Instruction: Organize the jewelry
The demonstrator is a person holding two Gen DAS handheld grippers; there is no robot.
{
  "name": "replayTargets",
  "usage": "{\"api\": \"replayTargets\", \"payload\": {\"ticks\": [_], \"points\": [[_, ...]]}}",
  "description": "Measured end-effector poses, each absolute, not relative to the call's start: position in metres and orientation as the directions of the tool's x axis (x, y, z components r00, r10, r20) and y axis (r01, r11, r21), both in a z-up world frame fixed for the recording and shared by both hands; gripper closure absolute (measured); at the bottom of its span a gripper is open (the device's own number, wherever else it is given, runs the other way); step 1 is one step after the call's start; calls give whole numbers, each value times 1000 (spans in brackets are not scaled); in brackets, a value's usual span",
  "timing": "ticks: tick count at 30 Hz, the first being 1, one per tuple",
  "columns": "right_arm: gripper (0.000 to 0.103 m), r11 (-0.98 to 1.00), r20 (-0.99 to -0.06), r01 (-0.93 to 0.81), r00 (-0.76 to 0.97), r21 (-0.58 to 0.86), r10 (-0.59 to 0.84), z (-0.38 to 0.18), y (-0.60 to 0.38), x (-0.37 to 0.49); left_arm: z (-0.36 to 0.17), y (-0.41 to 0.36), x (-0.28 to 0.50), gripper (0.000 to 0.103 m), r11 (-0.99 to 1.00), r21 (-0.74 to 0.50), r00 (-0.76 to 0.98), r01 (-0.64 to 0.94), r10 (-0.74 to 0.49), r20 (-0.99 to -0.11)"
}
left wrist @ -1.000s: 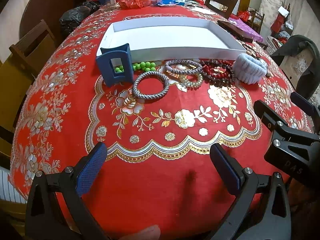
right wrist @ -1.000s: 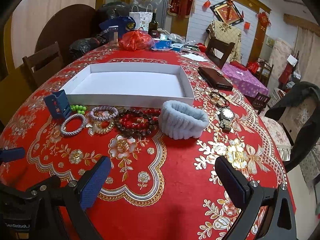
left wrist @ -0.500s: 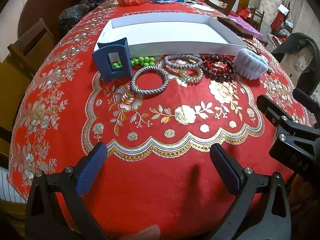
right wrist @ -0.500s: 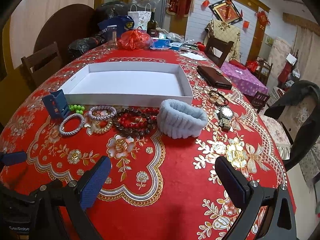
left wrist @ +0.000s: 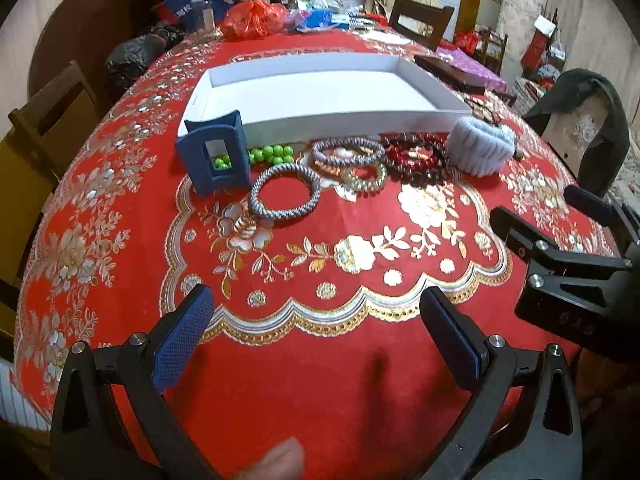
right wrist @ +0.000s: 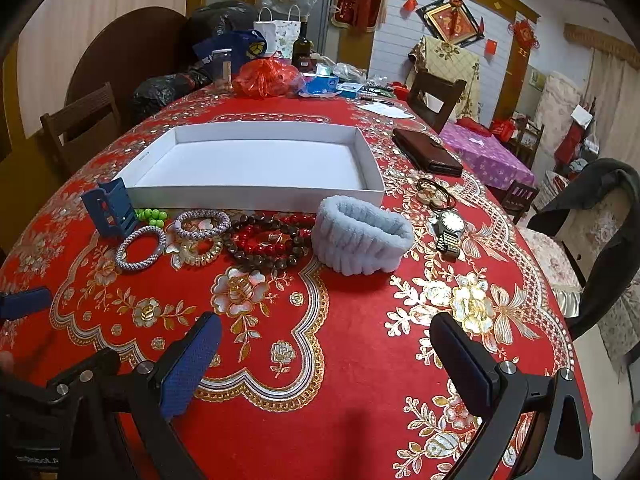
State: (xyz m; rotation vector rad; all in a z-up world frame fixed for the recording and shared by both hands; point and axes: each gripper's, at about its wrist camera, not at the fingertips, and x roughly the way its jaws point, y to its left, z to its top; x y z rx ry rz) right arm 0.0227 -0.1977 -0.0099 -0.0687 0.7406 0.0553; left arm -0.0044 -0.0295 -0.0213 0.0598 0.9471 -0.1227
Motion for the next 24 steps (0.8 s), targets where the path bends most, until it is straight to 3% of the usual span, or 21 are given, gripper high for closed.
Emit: {"api": "replayTargets", "payload": {"ticks": [8, 24], "points": [[0, 996, -688, -74, 726, -54, 17, -9, -197, 22, -27, -34, -7, 0, 987, 74, 574, 139, -20, -819], [0, 996, -691, -75, 722, -49, 20, -7, -197, 22, -30, -18, -5, 0, 994, -31, 557, 104, -84, -826]]}}
